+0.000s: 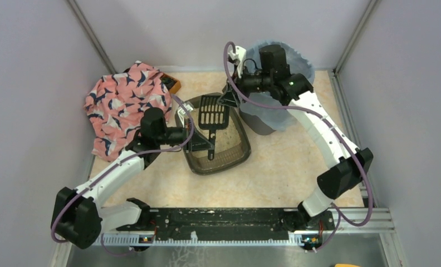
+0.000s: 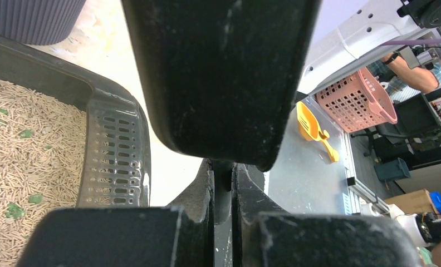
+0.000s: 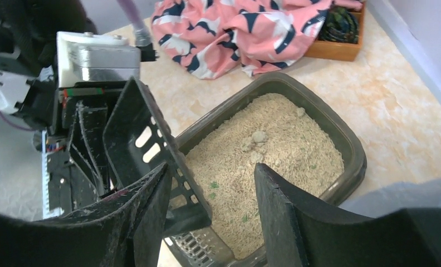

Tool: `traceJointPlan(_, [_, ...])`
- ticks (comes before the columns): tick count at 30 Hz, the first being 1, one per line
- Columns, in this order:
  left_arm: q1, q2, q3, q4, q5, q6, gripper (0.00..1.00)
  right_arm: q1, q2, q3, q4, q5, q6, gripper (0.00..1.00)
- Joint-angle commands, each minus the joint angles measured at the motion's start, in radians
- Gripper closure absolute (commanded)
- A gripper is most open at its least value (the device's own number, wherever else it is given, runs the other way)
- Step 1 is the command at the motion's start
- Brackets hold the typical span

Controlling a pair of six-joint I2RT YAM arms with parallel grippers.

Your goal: Clean the litter box

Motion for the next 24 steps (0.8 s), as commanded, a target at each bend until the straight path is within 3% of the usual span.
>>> traceJointPlan(1, [-0.005,0.008,0.027,0.003,0.057,0.001,1.0,-0.004,0.055,0.147,-0.135,-0.18,-0.229,0.43])
traceJointPlan(7, [-0.005,0.018,0.023,-0.009,0.063,0.005,1.0,0.002,0.26,0.476,-0.604,-0.304,-0.511,0.43])
traceJointPlan(9, [-0.004,0.027,0.026,-0.011,0.059,0.002,1.0,0.018,0.282,0.486,-0.653,-0.297,-0.552,0.47])
traceJointPlan(14, [-0.004,0.047,0.036,-0.011,0.058,-0.001,1.0,0.074,0.265,0.37,-0.625,-0.23,-0.566,0.59])
traceJointPlan(17, [-0.004,0.046,0.035,-0.011,0.048,-0.004,1.0,0.075,0.246,0.313,-0.573,-0.225,-0.534,1.0])
traceJointPlan(22, [-0.005,0.033,0.026,-0.032,0.013,0.001,1.0,0.067,0.158,0.194,-0.347,-0.209,-0.401,1.0])
traceJointPlan(23, [-0.004,0.027,0.028,-0.046,-0.004,0.004,0.95,0.061,0.144,0.174,-0.296,-0.201,-0.366,1.0])
traceJointPlan(24, [-0.005,0.019,0.029,-0.06,-0.027,0.013,0.82,0.054,0.133,0.159,-0.254,-0.199,-0.329,1.0])
